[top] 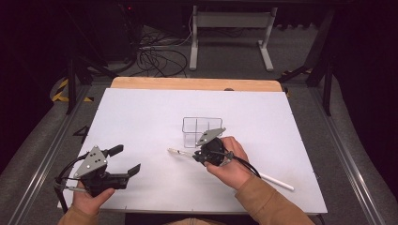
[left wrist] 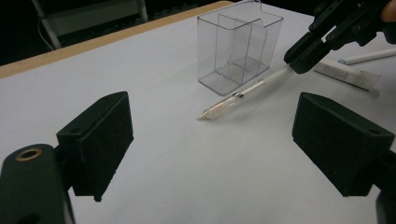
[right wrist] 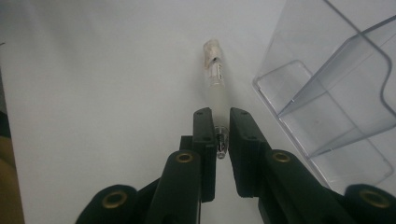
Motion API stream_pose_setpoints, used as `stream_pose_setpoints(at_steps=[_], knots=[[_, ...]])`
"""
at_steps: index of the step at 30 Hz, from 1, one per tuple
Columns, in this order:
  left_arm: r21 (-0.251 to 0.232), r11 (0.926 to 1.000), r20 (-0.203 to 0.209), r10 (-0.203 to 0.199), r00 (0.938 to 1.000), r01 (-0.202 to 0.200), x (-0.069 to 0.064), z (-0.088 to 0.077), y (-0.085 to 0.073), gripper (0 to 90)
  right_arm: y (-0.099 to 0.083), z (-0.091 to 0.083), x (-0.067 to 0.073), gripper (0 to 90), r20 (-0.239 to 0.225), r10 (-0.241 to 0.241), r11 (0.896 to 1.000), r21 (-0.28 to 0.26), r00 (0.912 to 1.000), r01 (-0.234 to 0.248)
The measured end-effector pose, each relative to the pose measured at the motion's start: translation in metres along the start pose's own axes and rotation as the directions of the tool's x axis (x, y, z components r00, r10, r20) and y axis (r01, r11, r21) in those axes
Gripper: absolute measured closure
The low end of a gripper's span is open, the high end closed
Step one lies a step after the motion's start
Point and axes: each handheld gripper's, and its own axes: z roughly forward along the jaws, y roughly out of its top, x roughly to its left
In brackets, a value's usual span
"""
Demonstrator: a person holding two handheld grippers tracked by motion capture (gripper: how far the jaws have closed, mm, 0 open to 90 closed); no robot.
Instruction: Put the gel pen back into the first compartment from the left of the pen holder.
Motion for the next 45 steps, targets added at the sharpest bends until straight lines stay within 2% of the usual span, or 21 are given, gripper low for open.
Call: stream_pose_setpoints(at_steps=[12,16,26,37,45], knots=[[0.0,1.0,0.002,-0.004,1.0,0.004,0.0,0.0,0.0,13.3,0.006,-0.015,0.003,82.1,-0.014,-0.005,1.0,-0.028,0.9999,0.005],[0.0,1.0,0.003,-0.007,1.0,0.007,-0.001,0.0,0.0,13.3,0.008,-0.021,0.004,82.2,-0.019,-0.025,0.999,-0.038,0.9995,0.024],[0.001,1.0,0.003,-0.005,1.0,0.005,0.0,0.001,0.0,13.3,0.015,-0.036,0.006,82.2,-0.031,-0.022,0.997,-0.07,0.9993,0.02],[0.0,1.0,0.004,-0.008,1.0,0.008,-0.001,0.0,0.0,13.3,0.029,-0.063,0.009,82.2,-0.032,-0.041,0.994,-0.107,0.9987,0.037],[0.0,1.0,0.004,-0.005,1.0,0.005,0.0,0.0,0.0,13.3,0.039,-0.081,0.008,82.1,-0.025,-0.051,0.992,-0.113,0.9984,0.048]])
